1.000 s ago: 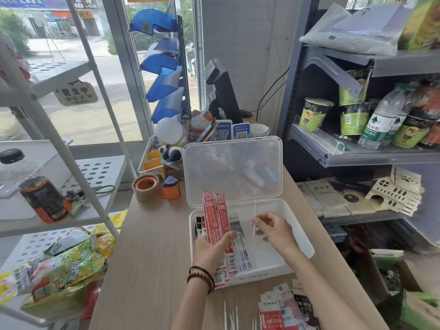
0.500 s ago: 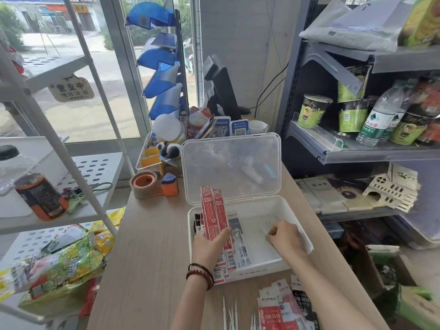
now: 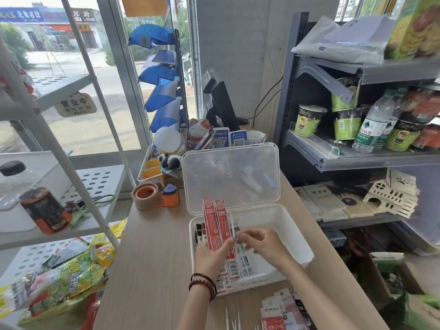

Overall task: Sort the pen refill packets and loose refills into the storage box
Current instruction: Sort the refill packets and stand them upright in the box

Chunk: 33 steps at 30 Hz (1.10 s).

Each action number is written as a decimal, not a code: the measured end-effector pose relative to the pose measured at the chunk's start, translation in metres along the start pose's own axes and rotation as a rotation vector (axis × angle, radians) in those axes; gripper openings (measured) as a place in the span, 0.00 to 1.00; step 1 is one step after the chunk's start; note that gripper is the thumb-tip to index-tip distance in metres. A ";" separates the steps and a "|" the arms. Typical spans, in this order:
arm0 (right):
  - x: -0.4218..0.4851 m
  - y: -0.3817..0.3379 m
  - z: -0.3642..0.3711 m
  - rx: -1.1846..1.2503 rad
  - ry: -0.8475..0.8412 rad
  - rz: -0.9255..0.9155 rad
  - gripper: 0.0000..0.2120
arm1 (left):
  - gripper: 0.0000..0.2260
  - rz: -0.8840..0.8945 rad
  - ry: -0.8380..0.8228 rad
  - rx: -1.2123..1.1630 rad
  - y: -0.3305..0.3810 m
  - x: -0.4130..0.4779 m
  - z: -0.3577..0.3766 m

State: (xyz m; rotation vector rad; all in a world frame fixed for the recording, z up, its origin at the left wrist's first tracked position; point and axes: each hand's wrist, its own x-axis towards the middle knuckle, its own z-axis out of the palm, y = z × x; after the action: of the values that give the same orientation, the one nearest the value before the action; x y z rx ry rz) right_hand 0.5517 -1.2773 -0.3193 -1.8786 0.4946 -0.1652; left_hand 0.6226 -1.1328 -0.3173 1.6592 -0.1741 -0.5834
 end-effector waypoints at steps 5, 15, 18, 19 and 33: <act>0.000 -0.005 -0.003 0.048 -0.030 0.012 0.09 | 0.06 0.006 -0.007 0.033 0.000 0.002 0.000; 0.002 0.003 -0.005 0.122 0.022 0.060 0.08 | 0.05 0.034 -0.076 0.100 -0.001 0.001 0.003; 0.008 0.011 -0.007 0.054 0.229 0.125 0.08 | 0.09 0.021 -0.078 0.079 -0.001 0.002 0.003; 0.011 0.015 -0.007 -0.028 0.298 0.147 0.08 | 0.09 0.025 -0.072 0.078 -0.001 0.002 0.003; 0.021 0.047 0.007 -0.577 0.419 0.473 0.05 | 0.05 0.066 -0.061 0.085 0.002 -0.001 0.002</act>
State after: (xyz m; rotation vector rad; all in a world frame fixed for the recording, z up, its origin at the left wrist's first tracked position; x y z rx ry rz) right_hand 0.5611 -1.2932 -0.3676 -2.2205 1.3737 -0.1042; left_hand 0.6211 -1.1343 -0.3149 1.7121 -0.3003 -0.5837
